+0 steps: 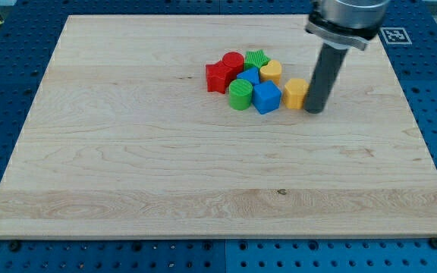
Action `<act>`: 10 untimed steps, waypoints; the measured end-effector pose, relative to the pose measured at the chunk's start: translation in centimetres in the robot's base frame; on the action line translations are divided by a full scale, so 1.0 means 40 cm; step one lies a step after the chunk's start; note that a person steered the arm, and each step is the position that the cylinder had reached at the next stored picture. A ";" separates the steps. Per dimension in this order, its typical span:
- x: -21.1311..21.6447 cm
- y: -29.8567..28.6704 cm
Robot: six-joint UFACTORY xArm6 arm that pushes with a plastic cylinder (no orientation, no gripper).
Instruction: Push the green star along with the yellow heart and the yellow hexagon down a bit
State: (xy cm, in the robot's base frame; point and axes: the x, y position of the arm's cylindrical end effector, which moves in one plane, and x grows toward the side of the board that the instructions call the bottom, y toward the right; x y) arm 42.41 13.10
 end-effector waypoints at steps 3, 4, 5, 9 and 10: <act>-0.062 -0.007; -0.062 0.113; -0.173 0.110; -0.242 -0.036; -0.274 -0.040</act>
State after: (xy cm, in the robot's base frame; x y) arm 31.47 11.52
